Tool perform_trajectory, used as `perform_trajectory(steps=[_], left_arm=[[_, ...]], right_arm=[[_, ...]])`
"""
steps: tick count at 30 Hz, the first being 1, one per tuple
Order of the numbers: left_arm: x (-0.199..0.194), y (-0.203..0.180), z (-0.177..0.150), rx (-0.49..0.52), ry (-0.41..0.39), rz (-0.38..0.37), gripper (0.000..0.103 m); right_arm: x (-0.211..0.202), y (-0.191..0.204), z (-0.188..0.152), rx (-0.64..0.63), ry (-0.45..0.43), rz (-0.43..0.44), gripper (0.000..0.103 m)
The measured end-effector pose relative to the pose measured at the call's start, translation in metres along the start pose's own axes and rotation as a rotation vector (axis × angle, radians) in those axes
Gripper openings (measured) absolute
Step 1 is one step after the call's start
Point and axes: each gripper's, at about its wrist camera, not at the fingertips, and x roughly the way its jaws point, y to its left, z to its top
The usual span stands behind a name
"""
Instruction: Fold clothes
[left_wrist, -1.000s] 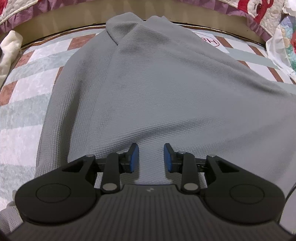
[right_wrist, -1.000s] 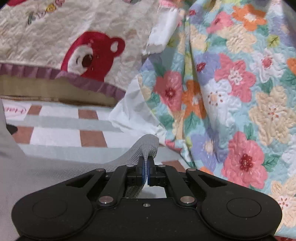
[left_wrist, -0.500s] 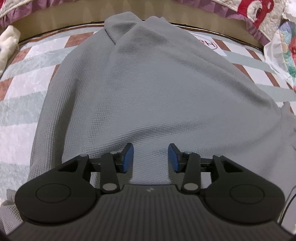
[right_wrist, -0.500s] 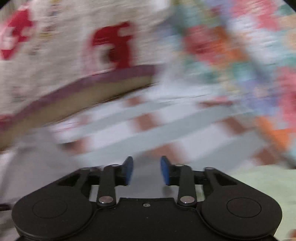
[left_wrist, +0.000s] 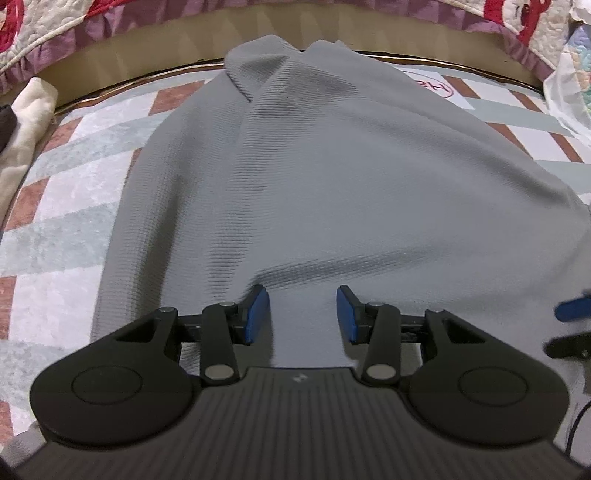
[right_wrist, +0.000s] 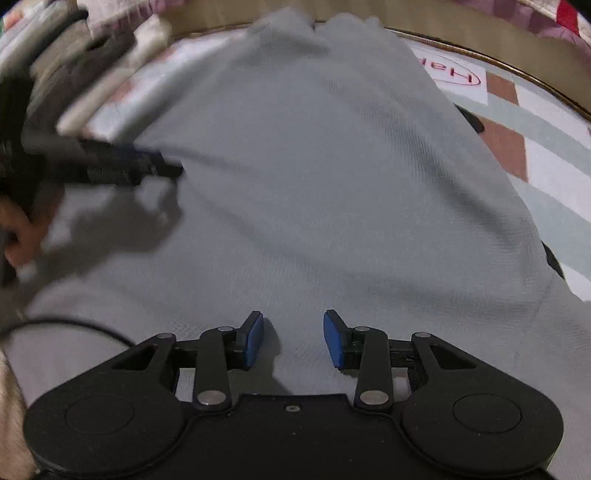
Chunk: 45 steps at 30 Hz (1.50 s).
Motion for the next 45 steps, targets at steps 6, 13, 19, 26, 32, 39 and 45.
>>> perform_trajectory(steps=[6, 13, 19, 26, 32, 39, 45], left_arm=[[-0.006, 0.020, 0.002, -0.011, 0.043, -0.054, 0.041], [-0.008, 0.079, 0.029, -0.207, -0.044, -0.073, 0.041], [0.013, 0.123, 0.076, -0.223, -0.090, 0.118, 0.044], [0.040, 0.156, 0.074, -0.335, -0.173, -0.213, 0.057], [0.055, 0.149, 0.064, -0.218, -0.196, -0.120, 0.062], [0.055, 0.155, 0.058, -0.287, -0.215, -0.207, 0.063], [0.045, 0.144, 0.056, -0.242, -0.289, -0.176, 0.008]], right_arm=[[-0.010, 0.002, -0.018, -0.006, 0.079, -0.004, 0.041], [-0.044, 0.012, 0.044, -0.261, 0.232, -0.011, 0.042], [-0.057, -0.017, 0.192, -0.183, -0.051, -0.007, 0.035], [-0.009, -0.032, 0.285, -0.199, -0.168, -0.012, 0.016], [0.080, -0.051, 0.323, -0.195, -0.116, -0.122, 0.040], [0.117, -0.060, 0.320, -0.084, -0.102, -0.206, 0.022], [0.052, -0.056, 0.281, -0.042, -0.328, -0.297, 0.001]])
